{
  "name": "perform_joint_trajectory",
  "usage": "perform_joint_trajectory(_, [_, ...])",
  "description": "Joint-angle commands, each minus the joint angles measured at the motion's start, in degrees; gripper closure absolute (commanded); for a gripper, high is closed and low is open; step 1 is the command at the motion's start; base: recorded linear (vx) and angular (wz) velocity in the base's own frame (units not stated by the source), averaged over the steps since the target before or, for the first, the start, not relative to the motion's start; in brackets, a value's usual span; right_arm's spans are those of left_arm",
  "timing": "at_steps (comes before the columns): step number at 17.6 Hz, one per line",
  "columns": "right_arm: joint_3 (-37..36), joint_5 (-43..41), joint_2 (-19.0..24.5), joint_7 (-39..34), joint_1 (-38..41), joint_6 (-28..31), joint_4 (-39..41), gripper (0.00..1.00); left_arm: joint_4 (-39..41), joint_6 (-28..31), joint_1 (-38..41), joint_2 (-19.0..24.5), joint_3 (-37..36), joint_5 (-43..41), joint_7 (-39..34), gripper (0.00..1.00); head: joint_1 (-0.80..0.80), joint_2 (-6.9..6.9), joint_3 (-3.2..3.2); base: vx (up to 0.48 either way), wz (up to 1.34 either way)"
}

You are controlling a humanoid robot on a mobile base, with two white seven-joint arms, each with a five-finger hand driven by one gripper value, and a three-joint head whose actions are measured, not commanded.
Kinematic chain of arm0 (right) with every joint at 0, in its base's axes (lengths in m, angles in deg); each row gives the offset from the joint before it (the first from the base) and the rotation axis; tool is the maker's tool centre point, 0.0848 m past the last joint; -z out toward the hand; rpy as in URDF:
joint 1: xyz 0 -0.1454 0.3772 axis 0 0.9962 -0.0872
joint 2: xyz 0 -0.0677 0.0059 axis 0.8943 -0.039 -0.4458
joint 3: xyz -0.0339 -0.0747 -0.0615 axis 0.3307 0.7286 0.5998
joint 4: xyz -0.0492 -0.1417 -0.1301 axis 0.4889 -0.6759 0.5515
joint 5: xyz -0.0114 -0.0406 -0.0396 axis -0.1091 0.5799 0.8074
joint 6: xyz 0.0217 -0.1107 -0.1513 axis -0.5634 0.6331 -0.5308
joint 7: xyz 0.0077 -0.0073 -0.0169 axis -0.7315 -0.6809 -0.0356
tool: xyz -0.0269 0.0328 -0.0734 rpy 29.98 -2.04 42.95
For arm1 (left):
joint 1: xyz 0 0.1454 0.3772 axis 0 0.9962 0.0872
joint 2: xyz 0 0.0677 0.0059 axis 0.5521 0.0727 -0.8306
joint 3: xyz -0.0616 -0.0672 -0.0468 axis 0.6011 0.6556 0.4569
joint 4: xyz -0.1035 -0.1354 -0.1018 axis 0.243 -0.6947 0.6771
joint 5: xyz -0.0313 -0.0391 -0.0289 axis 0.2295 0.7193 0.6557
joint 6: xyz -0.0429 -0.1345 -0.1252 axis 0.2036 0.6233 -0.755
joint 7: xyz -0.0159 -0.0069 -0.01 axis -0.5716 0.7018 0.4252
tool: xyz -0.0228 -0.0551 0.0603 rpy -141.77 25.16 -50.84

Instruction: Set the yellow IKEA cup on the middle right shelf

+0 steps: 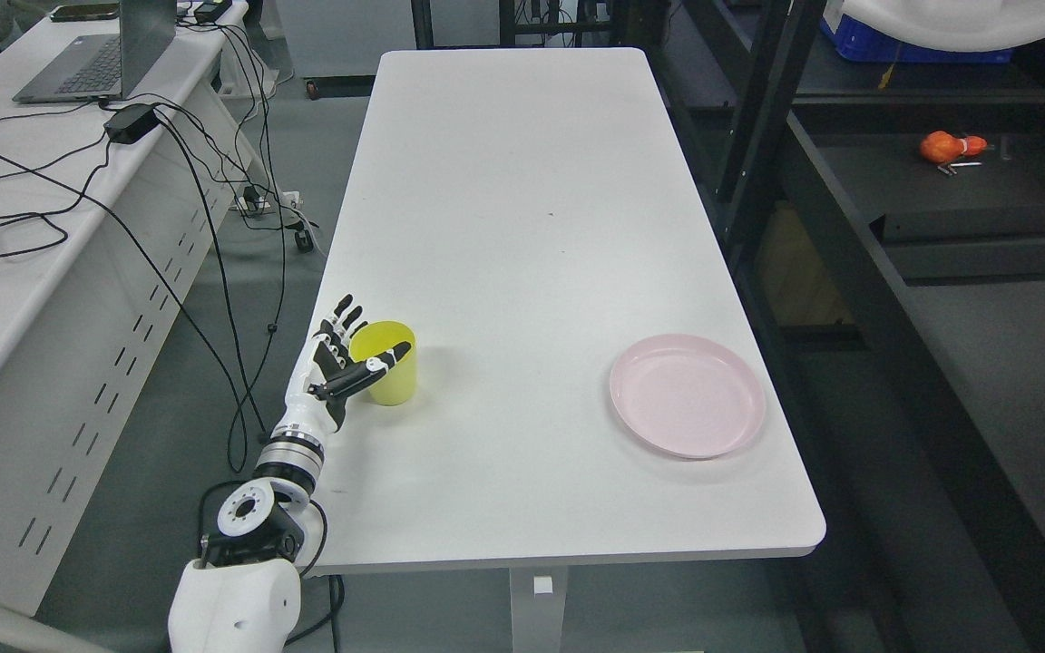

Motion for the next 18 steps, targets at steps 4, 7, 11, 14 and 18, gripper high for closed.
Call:
perform_joint_trajectory(4, [0.97,-1.41,-1.0,0.04,0.79,0.03,0.0,0.01,-2.37,-1.94,1.93,1.0,-7.45,0.02,3.71,0.01,0.0,0.0,0.0,0.0,0.0])
perform_joint_trajectory(7, [0.97,-1.41,-1.0,0.04,0.79,0.03,0.0,0.01,-2.28,-3.62,2.29,1.0,-8.07,0.02,3.71,0.01,0.0,0.0,0.0,0.0,0.0])
perform_joint_trajectory(11, [0.97,-1.41,-1.0,0.04,0.79,0.03,0.0,0.01,-2.11,-6.17,2.2,1.0,-7.98,0.02,3.8,0.01,0.0,0.0,0.0,-0.001,-0.01])
perform_joint_trajectory(14, [0.97,-1.41,-1.0,0.04,0.79,0.03,0.0,0.01,-0.88,-6.26,1.93,1.0,-7.63,0.02,3.8,0.01,0.0,0.0,0.0,0.0,0.0])
perform_joint_trajectory(18, [0.97,-1.41,-1.0,0.04,0.79,0.03,0.0,0.01,2.71,-6.26,3.24,1.0,-7.1,0.1,3.8,0.01,0.0,0.0,0.0,0.0,0.0])
